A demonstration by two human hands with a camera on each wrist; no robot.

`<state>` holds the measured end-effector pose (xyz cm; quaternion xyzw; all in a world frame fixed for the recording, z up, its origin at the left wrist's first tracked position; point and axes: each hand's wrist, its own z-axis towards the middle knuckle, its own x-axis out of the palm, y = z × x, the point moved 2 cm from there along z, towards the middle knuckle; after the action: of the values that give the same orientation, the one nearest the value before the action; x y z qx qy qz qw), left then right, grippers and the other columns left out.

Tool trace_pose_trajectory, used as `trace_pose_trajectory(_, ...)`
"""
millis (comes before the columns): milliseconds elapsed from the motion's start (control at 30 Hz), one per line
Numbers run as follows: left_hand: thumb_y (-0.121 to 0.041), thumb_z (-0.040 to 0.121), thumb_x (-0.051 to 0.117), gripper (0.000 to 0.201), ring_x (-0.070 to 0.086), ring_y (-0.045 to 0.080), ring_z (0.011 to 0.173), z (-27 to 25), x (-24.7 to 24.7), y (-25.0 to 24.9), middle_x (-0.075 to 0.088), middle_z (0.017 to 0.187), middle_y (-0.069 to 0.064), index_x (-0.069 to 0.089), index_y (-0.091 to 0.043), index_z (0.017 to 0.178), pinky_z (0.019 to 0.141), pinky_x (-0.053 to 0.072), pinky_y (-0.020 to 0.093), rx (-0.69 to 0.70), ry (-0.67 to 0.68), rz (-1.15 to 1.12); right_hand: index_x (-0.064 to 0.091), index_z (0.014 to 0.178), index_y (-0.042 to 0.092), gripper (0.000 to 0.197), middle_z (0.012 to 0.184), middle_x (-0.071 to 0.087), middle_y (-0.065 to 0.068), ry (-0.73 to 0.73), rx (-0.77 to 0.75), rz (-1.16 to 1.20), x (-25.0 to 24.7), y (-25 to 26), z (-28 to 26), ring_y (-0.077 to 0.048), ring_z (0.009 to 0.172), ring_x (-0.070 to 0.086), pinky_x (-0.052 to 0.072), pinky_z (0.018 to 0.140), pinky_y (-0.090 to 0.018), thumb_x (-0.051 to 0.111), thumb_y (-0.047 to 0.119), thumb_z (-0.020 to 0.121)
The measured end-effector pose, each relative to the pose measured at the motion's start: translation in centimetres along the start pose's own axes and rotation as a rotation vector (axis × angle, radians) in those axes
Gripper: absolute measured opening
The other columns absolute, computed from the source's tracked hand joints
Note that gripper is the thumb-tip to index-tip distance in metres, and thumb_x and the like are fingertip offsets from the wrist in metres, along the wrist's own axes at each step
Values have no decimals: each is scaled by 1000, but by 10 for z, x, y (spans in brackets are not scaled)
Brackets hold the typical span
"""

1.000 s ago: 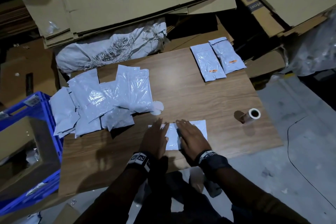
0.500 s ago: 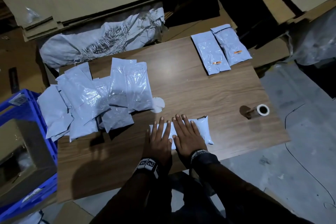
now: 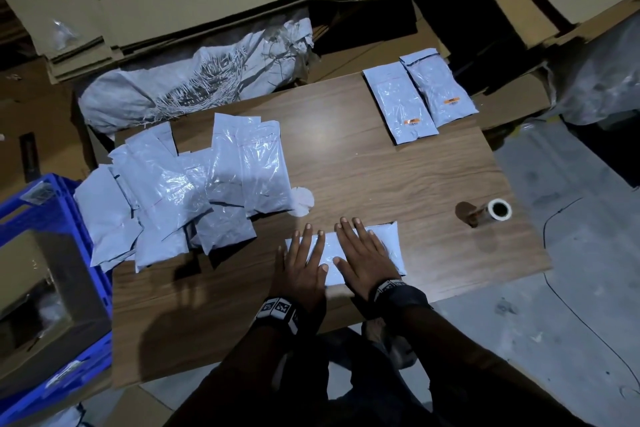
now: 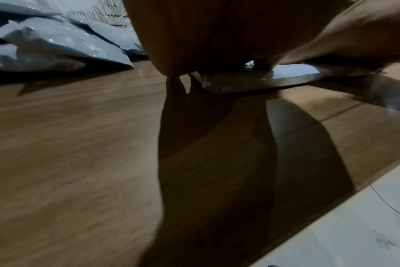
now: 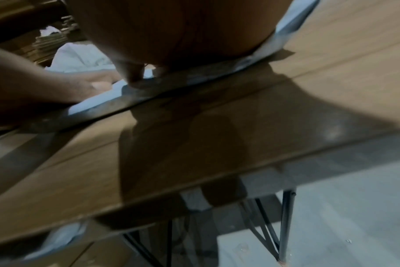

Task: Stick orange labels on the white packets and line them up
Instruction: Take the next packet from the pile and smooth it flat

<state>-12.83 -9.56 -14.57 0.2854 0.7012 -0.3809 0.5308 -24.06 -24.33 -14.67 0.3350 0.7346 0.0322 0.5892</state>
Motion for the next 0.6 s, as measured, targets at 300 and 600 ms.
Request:
trace_pose_trajectory(300, -45, 88, 56, 81, 38, 25, 146, 11, -27, 8, 36, 161, -1, 26, -24, 160, 114, 31, 59, 23, 72, -113, 8, 165, 25, 82, 173, 6, 4, 12, 178, -124, -44, -59, -27, -21, 159, 5, 13, 124, -47, 50, 48, 99)
trace_pose_trajectory(600, -44, 74, 69, 39, 58, 31, 103, 36, -63, -9, 55, 105, 0, 60, -26, 107, 85, 42, 42, 49, 151, 18, 40, 142, 32, 97, 133, 44, -9, -179, 95, -124, -75, -23, -25, -36, 115, 43, 44, 84, -46, 81, 20, 55)
